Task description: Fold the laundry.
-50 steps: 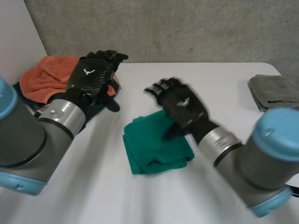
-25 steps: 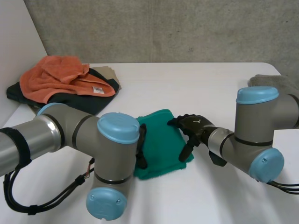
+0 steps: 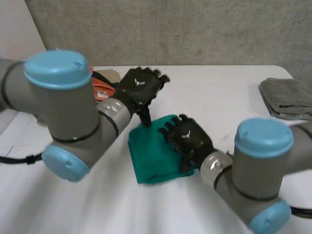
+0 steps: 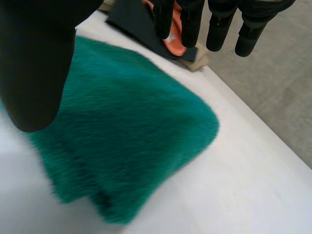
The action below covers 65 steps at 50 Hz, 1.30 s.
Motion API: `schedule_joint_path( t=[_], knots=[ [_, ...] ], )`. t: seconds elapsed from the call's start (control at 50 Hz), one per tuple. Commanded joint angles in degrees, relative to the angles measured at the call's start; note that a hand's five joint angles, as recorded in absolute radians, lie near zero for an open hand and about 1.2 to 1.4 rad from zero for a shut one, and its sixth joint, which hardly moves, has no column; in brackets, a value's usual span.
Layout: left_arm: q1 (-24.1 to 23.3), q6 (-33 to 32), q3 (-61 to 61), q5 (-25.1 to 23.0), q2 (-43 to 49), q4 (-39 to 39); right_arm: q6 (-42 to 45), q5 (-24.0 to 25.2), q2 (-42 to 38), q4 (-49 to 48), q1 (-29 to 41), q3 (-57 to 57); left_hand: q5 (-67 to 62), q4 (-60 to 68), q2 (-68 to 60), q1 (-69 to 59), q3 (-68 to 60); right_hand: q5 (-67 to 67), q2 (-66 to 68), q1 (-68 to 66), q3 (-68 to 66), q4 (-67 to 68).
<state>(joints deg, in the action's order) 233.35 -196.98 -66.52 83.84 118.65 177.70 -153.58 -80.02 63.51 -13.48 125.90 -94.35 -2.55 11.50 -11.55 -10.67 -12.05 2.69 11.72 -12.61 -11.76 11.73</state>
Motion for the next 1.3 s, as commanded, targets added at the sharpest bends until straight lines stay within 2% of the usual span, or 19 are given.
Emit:
schedule_joint_path(
  t=[0.02,0.12,0.28,0.44,0.48,0.54,0.56,0.58,0.7,0.84,0.98,1.06,1.1,1.18,1.3],
  knots=[
    [1.23,0.46,1.92,-13.17,-0.43,-2.27,1.71,0.13,-3.48,-6.56,1.54,-3.91,1.49,-0.44,0.49,-0.38,0.99,-2.69,-1.72,2.61,1.76,-1.73],
    [1.67,0.63,1.84,-13.35,-0.35,-2.45,1.8,0.13,-6.64,-8.58,1.45,-2.16,1.49,-0.44,0.49,-0.38,0.99,-2.69,-1.72,2.61,1.76,-1.73],
    [1.67,0.72,0.96,-13.35,-0.08,-2.45,1.89,0.31,-9.37,-11.48,1.37,0.57,1.66,-0.61,0.66,-0.22,1.16,16.53,17.51,-16.62,-17.46,17.5],
    [1.67,0.72,1.04,-13.35,-0.26,-2.45,2.24,0.83,-10.86,-12.19,1.28,3.29,1.49,-0.44,0.49,-0.38,0.99,20.09,21.06,-20.17,-21.02,21.05],
    [1.67,0.72,1.13,-13.35,-0.26,-2.45,2.32,0.83,-11.57,-12.19,1.28,4.17,1.49,-0.44,0.49,-0.38,0.99,24.79,25.76,-24.87,-25.71,25.75],
    [1.76,0.72,1.22,-13.35,-0.26,-2.45,2.32,0.83,-13.41,-11.92,1.28,6.28,1.49,-0.44,0.49,-0.38,0.99,42.92,43.9,-43.01,-43.85,43.89],
    [1.76,0.72,1.22,-13.35,-0.35,-2.45,2.41,0.83,-14.46,-11.49,1.28,7.5,1.49,-0.44,0.49,-0.38,0.99,57.96,58.94,-58.05,-58.89,58.93],
    [1.76,0.72,1.22,-13.35,-0.35,-2.45,2.41,0.75,-14.82,-11.4,1.28,8.04,1.49,-0.44,0.49,-0.38,0.99,67.21,68.19,-67.3,-68.14,68.18],
    [1.93,0.63,1.57,-13.35,-0.78,-2.45,2.5,0.39,-13.86,-12.01,0.75,10.76,1.66,-0.61,0.66,-0.22,1.16,67.31,68.28,-67.39,-68.24,68.27],
    [2.63,0.72,4.12,-13.18,-3.25,-2.19,1.45,0.39,-7.27,-12.36,-6.45,16.56,1.66,-0.61,0.66,-0.22,1.16,67.31,68.28,-67.39,-68.24,68.27],
    [2.72,2.65,6.84,-12.82,-3.42,-2.1,-1.45,1.18,-4.8,-13.85,-18.13,23.59,1.66,-0.61,0.66,-0.22,1.16,67.31,68.28,-67.39,-68.24,68.27],
    [2.55,3.53,7.2,-12.82,-3.51,-2.1,-4.88,4.25,-5.15,-17.71,-26.13,26.32,1.66,-0.61,0.66,-0.22,1.16,67.31,68.28,-67.39,-68.24,68.27],
    [2.37,3.62,7.11,-12.82,-3.51,-2.1,-7.25,8.02,-5.94,-21.84,-31.05,27.46,1.66,-0.61,0.66,-0.22,1.16,67.31,68.28,-67.39,-68.24,68.27],
    [2.11,3.62,7.02,-12.82,-3.51,-2.1,-11.2,14.36,-11.29,-29.31,-37.82,30.01,1.66,-0.61,0.66,-0.22,1.16,67.31,68.28,-67.39,-68.24,68.27],
    [1.41,3.62,6.76,-12.82,-3.51,-2.1,-15.77,22.79,-26.56,-36.43,-44.85,35.01,1.66,-0.61,0.66,-0.22,1.16,67.31,68.28,-67.39,-68.24,68.27]
  ],
)
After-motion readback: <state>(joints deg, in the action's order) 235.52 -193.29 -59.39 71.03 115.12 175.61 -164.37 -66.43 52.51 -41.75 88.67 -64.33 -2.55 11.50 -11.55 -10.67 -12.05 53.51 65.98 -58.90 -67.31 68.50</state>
